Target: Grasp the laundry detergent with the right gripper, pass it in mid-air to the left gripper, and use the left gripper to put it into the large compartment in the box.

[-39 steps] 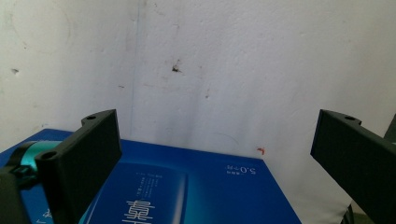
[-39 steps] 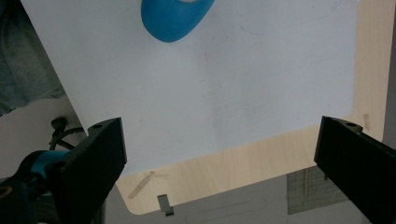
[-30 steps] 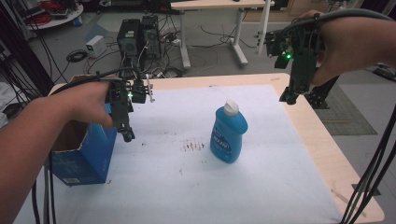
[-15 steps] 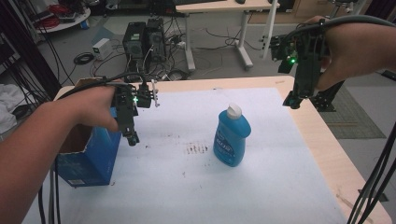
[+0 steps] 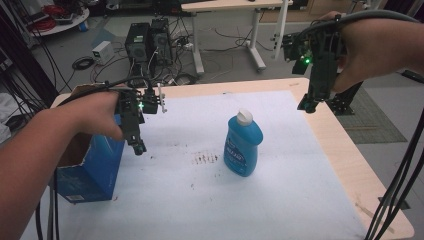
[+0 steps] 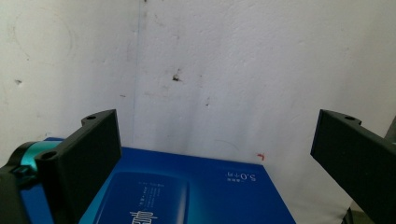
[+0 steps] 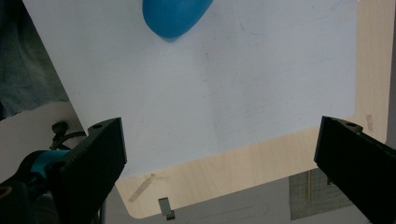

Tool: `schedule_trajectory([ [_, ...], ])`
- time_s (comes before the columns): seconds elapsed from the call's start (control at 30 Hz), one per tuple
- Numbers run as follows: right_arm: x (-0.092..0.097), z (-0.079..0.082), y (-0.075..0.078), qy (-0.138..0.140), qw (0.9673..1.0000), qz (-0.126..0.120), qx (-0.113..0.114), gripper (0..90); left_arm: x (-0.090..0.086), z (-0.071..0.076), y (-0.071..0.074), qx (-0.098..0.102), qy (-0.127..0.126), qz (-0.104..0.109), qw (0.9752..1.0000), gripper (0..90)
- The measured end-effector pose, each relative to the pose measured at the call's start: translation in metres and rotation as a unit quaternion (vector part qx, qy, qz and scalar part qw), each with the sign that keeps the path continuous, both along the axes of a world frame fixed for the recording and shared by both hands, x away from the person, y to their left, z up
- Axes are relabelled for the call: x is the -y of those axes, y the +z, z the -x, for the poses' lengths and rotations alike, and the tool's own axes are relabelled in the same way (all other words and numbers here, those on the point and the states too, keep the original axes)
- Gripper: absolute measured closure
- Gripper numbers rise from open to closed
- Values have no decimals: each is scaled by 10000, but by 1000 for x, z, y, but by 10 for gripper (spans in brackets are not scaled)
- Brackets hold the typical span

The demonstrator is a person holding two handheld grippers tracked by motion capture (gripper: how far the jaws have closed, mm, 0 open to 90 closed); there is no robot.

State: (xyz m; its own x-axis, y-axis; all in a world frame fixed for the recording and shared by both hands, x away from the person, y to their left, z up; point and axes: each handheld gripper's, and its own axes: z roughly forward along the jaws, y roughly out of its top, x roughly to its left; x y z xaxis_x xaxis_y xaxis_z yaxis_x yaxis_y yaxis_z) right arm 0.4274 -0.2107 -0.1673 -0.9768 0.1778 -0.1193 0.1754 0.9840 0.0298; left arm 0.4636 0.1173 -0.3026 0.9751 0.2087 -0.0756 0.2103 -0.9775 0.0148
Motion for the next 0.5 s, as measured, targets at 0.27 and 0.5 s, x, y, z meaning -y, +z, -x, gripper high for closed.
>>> schedule_trajectory([
  [0.27,0,-2,-1,-27,10000,66,26,13,-3,5,4,87,4,-16,10000,18],
  [0.5,-3,-6,-4,-119,9999,54,83,13,-9,4,4,115,70,8,9999,18],
])
